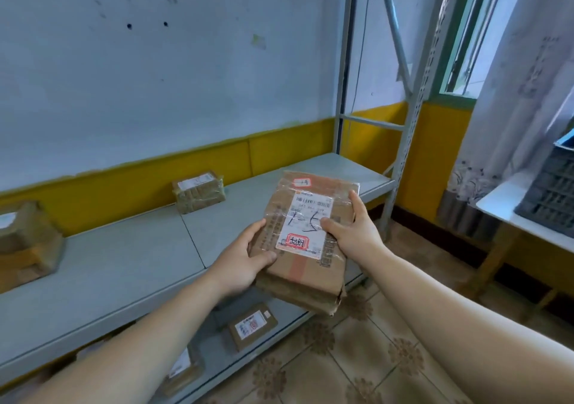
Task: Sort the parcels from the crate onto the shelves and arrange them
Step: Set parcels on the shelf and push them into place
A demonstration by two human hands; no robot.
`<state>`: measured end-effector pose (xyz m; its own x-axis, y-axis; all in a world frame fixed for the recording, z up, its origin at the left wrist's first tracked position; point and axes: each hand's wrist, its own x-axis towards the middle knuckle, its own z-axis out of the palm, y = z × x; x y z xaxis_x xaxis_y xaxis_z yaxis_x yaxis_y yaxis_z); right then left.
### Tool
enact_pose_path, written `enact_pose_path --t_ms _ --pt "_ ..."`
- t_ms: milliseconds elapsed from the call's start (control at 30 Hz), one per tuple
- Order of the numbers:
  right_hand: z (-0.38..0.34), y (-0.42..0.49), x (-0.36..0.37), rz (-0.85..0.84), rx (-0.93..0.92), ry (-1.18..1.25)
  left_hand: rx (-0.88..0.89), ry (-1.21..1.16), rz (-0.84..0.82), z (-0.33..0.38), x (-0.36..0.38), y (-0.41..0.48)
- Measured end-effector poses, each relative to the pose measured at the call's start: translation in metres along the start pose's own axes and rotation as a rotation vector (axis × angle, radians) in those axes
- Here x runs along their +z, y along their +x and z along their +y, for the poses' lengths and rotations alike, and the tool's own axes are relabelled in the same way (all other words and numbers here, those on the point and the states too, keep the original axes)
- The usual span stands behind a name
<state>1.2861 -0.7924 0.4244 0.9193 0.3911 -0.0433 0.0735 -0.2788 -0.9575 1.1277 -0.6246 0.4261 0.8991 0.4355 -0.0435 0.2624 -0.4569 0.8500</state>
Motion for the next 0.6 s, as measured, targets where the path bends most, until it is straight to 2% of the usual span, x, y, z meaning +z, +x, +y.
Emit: enact_pose_path --t_ms 200,433,600 --pt "0.005 0.088 0.053 -0.051 0.043 0.019 -0.07 0.001 0.071 -0.034 -0.023 0.077" --pt "0.008 0.205 0.114 -0.08 0.083 0.053 -0.135 -0.022 0.099 -0.076 -0.049 0.194" --pt "0.023 0.268 0.142 -0.083 0.146 0.043 -0.212 -0.038 0.092 -0.097 -0.06 0.245"
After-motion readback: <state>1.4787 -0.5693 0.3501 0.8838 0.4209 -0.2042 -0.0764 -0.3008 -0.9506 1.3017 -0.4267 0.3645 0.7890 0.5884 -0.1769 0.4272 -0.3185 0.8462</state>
